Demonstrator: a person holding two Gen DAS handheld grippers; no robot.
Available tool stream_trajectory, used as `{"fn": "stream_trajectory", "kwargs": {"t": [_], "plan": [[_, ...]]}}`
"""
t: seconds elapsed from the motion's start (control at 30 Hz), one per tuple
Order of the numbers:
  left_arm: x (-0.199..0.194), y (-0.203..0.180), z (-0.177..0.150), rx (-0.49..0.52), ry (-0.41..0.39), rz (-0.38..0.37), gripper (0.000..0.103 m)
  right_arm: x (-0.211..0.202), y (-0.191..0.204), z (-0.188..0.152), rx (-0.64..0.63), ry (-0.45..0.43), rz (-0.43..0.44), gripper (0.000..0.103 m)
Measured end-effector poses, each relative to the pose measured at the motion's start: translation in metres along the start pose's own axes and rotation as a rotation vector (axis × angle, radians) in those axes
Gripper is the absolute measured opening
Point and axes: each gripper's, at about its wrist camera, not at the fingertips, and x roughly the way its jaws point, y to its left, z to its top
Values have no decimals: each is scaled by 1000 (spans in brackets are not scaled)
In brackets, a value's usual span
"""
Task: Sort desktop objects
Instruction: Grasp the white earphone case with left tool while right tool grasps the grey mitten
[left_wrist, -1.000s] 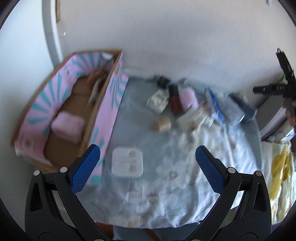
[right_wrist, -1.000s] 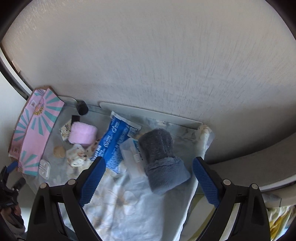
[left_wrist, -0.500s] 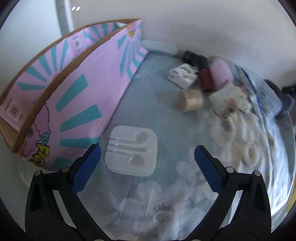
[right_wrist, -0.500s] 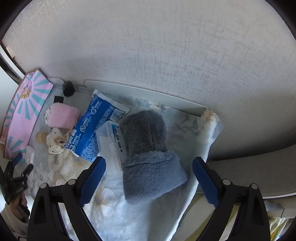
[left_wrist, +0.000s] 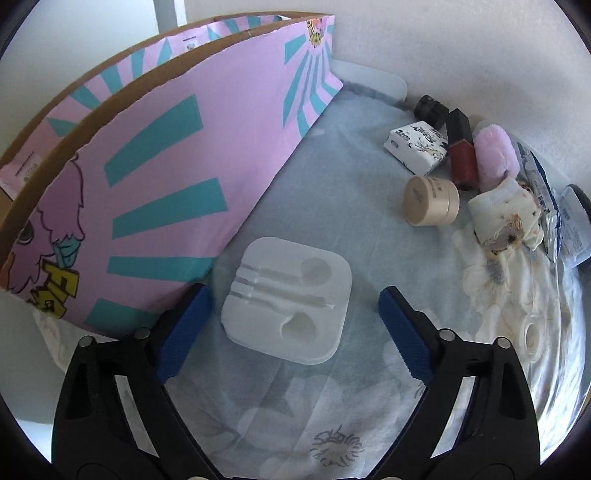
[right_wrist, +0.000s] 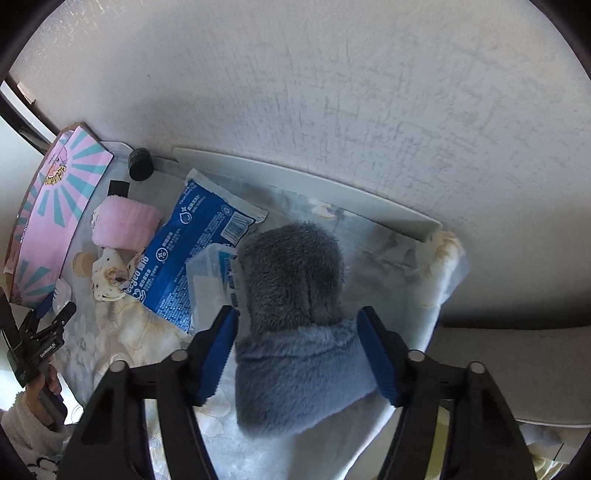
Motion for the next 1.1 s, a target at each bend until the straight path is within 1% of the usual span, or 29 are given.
{"fn": "stream_trajectory", "kwargs": {"t": [0.07,0.1,0.13,0.17,0.23,0.37,0.43,0.5,0.6,0.67,0.77,0.87,0.97,1.1], "plan": [[-2,2,-1,-5,-10,9,78,4,0,2,0,13,6,56],[-3,5,-2,-15,-15,14,74,8,-1,3,4,25,11,52],[-4,7,-3,-22,-20,17,68,11,-2,3,8,33,15,46],[-5,8,-4,-25,-24,21,64,13,-3,3,15,40,22,40],[-4,9,-4,-14,-28,19,64,17,-4,3,24,46,37,32],[-5,10,-4,-13,-29,22,63,14,-4,0,26,32,23,26],[-5,9,-3,-12,-26,2,62,9,-5,-1,33,14,11,22],[-8,6,-3,4,-25,-17,62,3,-6,-2,45,6,12,21],[-17,-6,-5,78,-35,-44,62,-8,-7,-4,52,-21,2,20],[-16,-19,3,110,-36,-65,62,-18,-6,-5,59,-41,-1,19],[-35,-21,6,151,-44,-114,62,-34,-5,-4,67,-77,-6,19],[-50,-29,17,196,-62,-157,62,-49,-1,-2,63,-107,-13,19],[-64,-36,31,228,-75,-197,62,-67,7,-6,79,-133,1,19],[-98,-42,55,284,-147,-236,62,-83,36,-12,91,-149,33,19]]}}
